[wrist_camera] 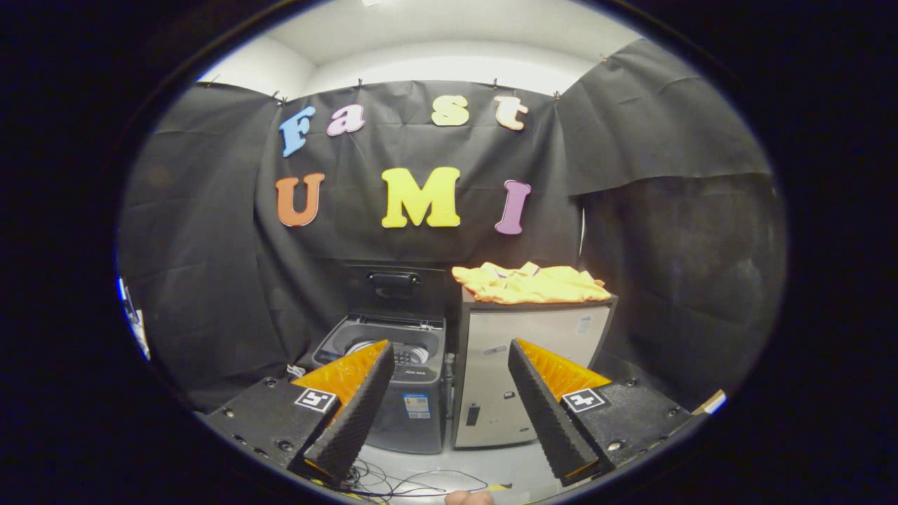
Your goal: Put the clothes into the washing machine and then close the washing machine lid.
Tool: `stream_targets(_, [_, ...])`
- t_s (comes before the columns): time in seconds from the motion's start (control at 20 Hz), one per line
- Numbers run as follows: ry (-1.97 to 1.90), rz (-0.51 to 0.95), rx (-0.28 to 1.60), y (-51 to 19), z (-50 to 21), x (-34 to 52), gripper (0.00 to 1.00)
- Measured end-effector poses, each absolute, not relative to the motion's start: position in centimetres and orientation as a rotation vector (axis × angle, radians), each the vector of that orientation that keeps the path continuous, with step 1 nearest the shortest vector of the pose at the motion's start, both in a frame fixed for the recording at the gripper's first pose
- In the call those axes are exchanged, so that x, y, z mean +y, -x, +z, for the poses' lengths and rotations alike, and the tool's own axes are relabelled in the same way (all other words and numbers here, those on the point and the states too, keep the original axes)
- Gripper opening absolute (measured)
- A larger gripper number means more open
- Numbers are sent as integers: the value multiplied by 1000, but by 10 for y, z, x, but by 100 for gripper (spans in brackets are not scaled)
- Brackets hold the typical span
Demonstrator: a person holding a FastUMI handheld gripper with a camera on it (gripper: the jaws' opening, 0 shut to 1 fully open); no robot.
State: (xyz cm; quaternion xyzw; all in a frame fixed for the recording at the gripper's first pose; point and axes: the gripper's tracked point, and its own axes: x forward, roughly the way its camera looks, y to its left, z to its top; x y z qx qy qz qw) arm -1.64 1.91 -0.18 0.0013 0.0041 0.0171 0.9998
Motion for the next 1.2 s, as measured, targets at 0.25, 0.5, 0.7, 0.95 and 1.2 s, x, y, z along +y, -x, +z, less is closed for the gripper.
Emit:
stream_targets(0.25, [1,30,12,10,-1,20,100])
stream_targets(0.5, [-12,19,26,-2,-1,20,100])
stream_targets(0.7, [-5,4,21,-18,6,18,100])
stream_targets(0.95, [-8,-9,27,-49,15,14,100])
stream_targets(1.2, [10,-17,44,-90,31,3,100])
